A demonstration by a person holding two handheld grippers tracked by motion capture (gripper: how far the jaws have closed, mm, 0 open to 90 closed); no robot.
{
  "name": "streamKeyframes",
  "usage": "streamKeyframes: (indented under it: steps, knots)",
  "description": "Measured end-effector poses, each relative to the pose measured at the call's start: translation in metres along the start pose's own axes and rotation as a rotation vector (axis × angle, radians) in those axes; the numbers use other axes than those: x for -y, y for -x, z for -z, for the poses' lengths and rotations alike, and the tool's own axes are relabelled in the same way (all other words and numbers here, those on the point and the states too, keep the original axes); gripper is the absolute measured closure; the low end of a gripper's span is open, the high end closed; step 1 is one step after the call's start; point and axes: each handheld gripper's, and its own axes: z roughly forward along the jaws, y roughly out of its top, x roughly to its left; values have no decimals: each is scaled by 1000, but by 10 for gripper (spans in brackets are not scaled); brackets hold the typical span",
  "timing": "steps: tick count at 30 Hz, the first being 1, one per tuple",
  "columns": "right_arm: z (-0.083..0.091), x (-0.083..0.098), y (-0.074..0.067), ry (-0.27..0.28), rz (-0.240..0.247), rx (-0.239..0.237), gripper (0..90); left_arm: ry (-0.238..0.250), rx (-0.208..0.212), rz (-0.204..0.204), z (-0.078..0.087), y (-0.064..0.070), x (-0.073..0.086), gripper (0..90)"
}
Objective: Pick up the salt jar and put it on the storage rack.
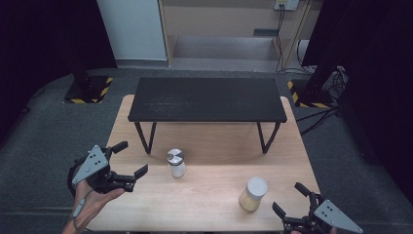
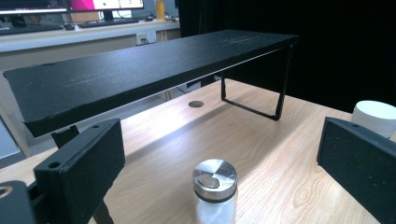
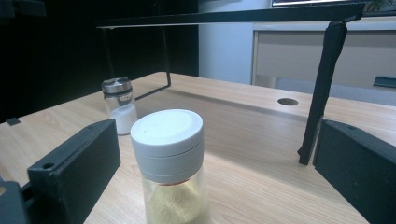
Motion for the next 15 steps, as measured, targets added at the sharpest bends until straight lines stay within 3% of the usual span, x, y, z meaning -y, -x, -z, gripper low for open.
streamKeyframes:
  steps: [4,11,15]
  knots:
    - [0,0,0,1,1,3,9,-3,4,20,-3,-2,-4,0]
    - [1,1,-1,7,-1,7,12,-50,14,-6,-16,-2,-15,0]
    - [0,1,0,2,-4,5,11,-63,21,5,-23,-5,-17,0]
